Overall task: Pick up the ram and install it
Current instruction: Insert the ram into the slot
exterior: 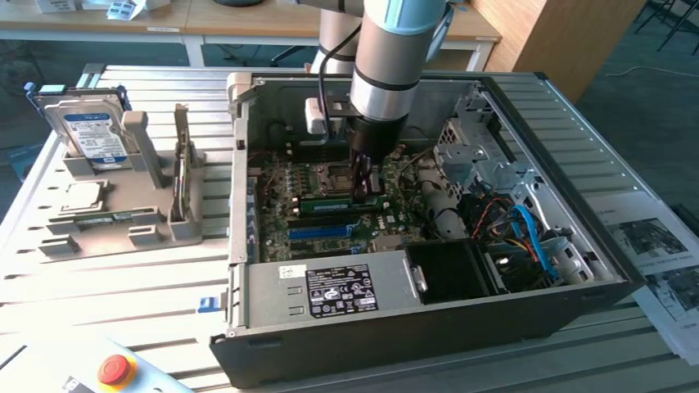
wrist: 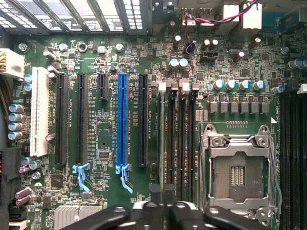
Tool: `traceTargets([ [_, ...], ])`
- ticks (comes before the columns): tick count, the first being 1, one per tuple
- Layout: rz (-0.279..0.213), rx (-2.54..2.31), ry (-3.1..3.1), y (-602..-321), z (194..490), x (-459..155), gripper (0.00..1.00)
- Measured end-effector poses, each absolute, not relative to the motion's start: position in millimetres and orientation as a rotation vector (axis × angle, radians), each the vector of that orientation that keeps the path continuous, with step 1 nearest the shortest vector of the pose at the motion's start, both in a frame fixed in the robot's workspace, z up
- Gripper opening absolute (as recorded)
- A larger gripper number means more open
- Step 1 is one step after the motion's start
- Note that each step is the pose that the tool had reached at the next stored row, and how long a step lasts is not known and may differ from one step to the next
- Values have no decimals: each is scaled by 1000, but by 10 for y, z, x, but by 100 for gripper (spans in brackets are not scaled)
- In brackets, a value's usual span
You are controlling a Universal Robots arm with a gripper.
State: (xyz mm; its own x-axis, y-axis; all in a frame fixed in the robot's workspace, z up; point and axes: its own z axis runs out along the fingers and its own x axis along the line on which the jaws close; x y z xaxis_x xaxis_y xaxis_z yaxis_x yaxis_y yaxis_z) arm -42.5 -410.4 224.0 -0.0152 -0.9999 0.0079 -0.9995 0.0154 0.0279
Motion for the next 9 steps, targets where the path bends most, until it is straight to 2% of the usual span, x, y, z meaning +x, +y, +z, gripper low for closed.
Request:
traceTargets([
  [1, -22, 2187, -2220, -4104, 2241, -425, 18],
  [2, -22, 2187, -2220, -4104, 2241, -425, 24],
  [3, -22, 2187, -2220, -4104, 2241, -425, 36],
  [4, -22, 2187, -2220, -4104, 2241, -425, 43],
  [9, -22, 2187, -2220, -4104, 2385, -425, 43],
])
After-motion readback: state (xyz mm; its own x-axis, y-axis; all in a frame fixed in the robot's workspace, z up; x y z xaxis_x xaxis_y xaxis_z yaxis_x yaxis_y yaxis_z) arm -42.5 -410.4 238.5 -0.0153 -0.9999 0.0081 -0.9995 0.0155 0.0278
